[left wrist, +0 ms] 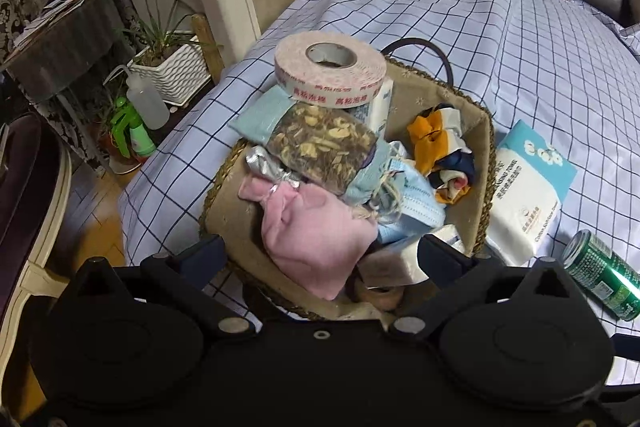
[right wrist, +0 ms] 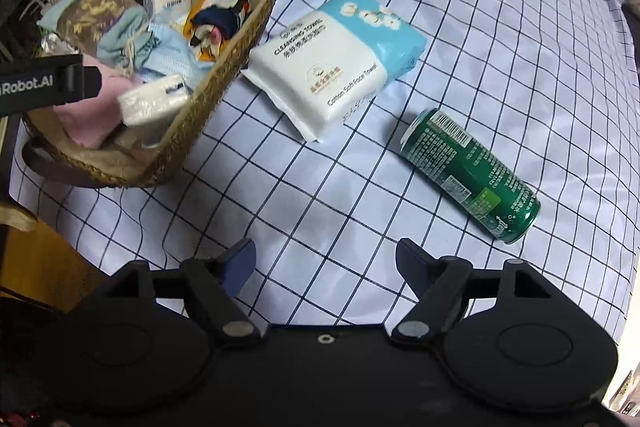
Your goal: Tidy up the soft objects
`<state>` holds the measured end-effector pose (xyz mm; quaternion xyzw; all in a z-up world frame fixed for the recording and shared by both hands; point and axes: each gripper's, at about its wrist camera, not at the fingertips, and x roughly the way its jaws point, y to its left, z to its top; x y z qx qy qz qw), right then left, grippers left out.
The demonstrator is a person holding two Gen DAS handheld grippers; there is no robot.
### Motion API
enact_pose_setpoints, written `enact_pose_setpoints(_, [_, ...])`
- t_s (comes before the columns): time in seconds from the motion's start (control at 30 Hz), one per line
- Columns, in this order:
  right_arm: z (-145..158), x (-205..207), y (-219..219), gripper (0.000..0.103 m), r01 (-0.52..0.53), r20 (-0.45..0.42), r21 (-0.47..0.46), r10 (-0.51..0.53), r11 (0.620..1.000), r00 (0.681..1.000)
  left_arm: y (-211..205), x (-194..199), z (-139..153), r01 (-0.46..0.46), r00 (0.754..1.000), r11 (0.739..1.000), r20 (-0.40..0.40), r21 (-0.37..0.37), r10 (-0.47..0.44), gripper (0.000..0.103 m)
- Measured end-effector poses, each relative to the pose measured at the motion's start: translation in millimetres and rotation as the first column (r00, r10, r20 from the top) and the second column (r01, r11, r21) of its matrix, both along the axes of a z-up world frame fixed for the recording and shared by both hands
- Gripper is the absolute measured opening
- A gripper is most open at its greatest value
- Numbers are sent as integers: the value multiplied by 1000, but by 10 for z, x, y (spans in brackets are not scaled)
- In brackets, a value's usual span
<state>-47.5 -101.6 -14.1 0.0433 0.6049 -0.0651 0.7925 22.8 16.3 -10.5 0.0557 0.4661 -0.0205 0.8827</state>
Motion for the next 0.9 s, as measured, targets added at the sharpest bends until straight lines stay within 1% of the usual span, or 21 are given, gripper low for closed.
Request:
enact_pose_setpoints(0.1, [-24,25,15,78,-5,-5,8,5,1000,1000,25,-18,-13,-1,1000,1000,0,6,1,99])
enact_pose_setpoints(0.27, [11,75,17,81,16,1,35,-16,999,1000,8,-30,-30,12,1000,1000,-2,24,-12,99])
enact_pose_setpoints(0.47, [44,123,38,82,31,12,33,-32,999,999,-30,-57,-36,28,1000,999,4,39,-28,99])
enact_pose_setpoints(0.9, [-12,70,7,82,27,-1,11,-27,1000,1000,-79,-111,-37,40,999,997,18,60,-41,99])
